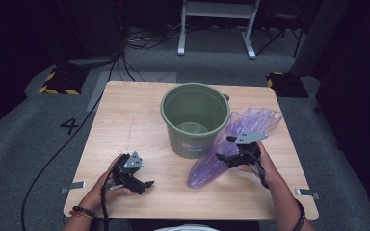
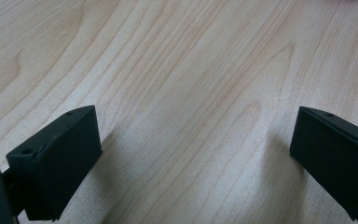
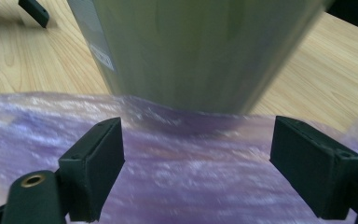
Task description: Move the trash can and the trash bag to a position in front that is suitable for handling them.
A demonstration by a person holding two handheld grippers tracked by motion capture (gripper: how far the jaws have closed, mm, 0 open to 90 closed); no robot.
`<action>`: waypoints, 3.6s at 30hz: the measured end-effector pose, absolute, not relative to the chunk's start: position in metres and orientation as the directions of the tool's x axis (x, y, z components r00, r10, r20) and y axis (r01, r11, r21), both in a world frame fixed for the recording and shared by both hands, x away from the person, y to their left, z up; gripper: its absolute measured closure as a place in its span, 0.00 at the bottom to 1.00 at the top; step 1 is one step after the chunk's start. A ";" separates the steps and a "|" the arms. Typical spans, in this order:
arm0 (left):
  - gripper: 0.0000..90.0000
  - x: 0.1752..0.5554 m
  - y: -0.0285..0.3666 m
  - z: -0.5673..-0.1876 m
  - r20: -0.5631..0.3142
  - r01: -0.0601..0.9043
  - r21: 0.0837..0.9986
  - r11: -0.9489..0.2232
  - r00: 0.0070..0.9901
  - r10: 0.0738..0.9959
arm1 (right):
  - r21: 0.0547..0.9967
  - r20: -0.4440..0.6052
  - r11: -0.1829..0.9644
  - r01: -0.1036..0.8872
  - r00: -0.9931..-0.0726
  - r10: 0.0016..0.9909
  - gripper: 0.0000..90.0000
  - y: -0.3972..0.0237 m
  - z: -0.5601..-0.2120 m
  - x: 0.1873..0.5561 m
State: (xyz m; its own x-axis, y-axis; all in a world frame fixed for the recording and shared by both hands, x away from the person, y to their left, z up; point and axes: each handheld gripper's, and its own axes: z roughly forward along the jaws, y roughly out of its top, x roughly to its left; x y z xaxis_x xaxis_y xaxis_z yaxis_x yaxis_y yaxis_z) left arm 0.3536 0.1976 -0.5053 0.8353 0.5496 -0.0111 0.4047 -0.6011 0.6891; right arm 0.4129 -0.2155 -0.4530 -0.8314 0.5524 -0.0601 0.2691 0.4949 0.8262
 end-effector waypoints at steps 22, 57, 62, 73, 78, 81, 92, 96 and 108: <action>0.02 0.353 0.198 -0.505 -0.011 0.406 0.689 -0.600 0.834 0.551 | 0.818 -0.115 0.543 0.189 -0.872 0.476 0.19 -0.182 -0.445 0.409; 0.02 0.353 0.197 -0.505 -0.013 0.411 0.689 -0.597 0.831 0.557 | 0.823 -0.083 0.435 0.364 -0.682 0.727 0.21 -0.276 -0.474 0.438; 0.02 0.353 0.197 -0.505 -0.012 0.412 0.690 -0.595 0.829 0.560 | 0.778 -0.088 0.480 0.406 -0.686 0.722 0.24 -0.271 -0.491 0.449; 0.02 0.354 0.196 -0.505 -0.013 0.415 0.690 -0.593 0.826 0.564 | 0.747 -0.045 0.470 0.470 -0.670 0.741 0.23 -0.266 -0.502 0.457; 0.02 0.354 0.196 -0.505 -0.012 0.418 0.689 -0.592 0.823 0.567 | 0.742 -0.003 0.446 0.501 -0.662 0.749 0.23 -0.268 -0.503 0.460; 0.02 0.354 0.195 -0.505 -0.012 0.421 0.689 -0.591 0.821 0.570 | 0.742 -0.003 0.446 0.501 -0.663 0.749 0.23 -0.268 -0.503 0.460; 0.01 0.357 0.190 -0.505 -0.006 0.430 0.686 -0.587 0.810 0.586 | 0.759 0.011 0.440 0.480 -0.686 0.728 0.67 -0.276 -0.500 0.453; 0.01 0.361 0.186 -0.505 -0.006 0.424 0.685 -0.592 0.816 0.578 | 0.760 0.012 0.437 0.481 -0.683 0.730 0.75 -0.279 -0.500 0.453; 0.00 0.362 0.182 -0.505 -0.006 0.434 0.684 -0.586 0.807 0.591 | 0.757 -0.014 0.456 0.468 -0.685 0.728 0.95 -0.275 -0.499 0.447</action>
